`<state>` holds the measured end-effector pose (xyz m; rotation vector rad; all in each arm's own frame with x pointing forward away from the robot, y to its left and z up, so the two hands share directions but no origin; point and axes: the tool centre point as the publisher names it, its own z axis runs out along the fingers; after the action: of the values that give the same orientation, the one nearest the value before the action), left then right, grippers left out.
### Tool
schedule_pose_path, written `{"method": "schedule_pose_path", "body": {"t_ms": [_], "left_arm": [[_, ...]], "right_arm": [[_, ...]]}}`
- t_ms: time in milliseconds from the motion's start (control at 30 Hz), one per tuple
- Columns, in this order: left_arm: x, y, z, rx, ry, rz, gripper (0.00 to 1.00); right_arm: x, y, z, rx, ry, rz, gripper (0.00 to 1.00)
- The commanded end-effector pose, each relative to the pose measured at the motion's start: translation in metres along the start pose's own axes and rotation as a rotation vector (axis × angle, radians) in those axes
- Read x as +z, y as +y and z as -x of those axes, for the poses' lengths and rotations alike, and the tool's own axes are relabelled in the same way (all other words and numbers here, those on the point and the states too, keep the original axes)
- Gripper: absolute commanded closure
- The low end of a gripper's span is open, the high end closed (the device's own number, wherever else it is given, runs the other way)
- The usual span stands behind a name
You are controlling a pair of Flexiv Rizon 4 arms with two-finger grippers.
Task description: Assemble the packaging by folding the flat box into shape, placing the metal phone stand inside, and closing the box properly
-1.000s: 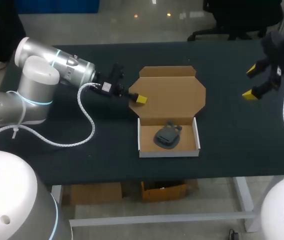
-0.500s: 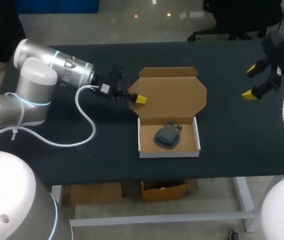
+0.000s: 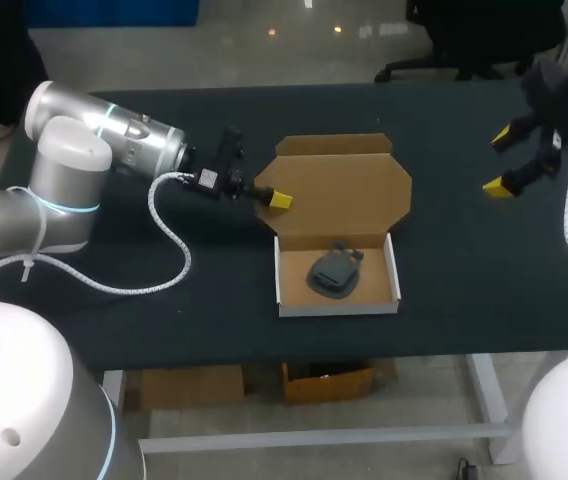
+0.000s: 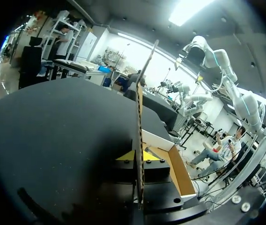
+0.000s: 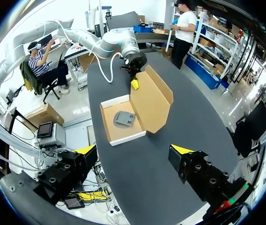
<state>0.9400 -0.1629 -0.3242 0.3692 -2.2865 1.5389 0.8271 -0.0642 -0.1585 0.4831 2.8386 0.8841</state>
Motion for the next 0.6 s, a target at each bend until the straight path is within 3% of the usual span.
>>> {"method": "schedule_pose_path", "body": {"t_ms": [33, 600], "left_arm": [[0.000, 0.000, -0.001, 0.001, 0.000, -0.002, 1.00], [0.000, 0.000, -0.001, 0.001, 0.000, -0.002, 1.00]], "right_arm": [[0.001, 0.009, 0.010, -0.007, 0.011, -0.014, 0.00], [0.010, 0.029, 0.025, -0.006, 0.028, -0.079, 0.00]]}}
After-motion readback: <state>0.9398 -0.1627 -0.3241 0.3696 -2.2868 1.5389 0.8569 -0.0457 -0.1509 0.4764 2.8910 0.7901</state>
